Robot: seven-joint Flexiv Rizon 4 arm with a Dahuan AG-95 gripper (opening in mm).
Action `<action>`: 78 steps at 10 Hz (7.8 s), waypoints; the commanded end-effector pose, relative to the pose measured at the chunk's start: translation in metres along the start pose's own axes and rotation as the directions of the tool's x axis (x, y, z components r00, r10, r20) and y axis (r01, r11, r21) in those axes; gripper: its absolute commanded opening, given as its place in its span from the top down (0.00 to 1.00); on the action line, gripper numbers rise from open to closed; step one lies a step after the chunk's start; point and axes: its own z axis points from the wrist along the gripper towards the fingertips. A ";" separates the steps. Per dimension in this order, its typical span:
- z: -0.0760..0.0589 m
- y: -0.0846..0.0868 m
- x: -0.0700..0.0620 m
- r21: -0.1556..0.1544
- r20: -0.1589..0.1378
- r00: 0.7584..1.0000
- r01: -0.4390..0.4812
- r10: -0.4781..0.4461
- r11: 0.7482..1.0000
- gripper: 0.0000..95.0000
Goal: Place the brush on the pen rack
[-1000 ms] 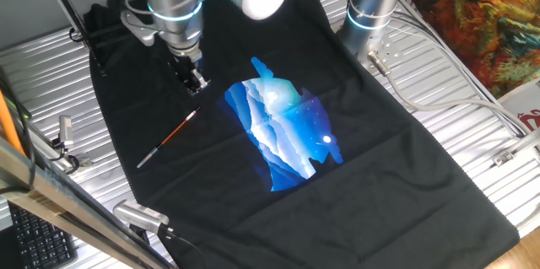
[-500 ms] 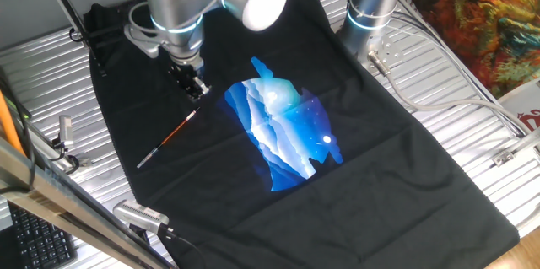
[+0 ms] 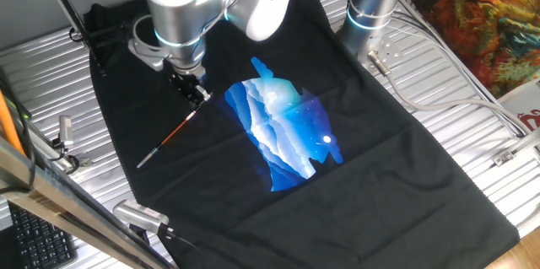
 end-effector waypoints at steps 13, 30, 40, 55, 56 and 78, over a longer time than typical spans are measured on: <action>0.015 -0.003 -0.017 0.009 -0.086 0.996 0.037 -0.036 0.999 1.00; 0.019 -0.007 -0.015 -0.006 -0.243 0.969 0.034 -0.035 0.999 1.00; 0.018 -0.008 -0.014 0.003 -0.310 0.951 0.015 -0.013 1.000 1.00; 0.019 -0.008 -0.013 -0.029 -0.282 0.957 0.061 -0.067 0.998 0.80; 0.019 -0.008 -0.013 -0.030 -0.284 0.956 0.065 -0.071 0.997 0.80; 0.021 -0.007 -0.013 -0.071 -0.291 0.951 0.090 -0.107 0.993 0.80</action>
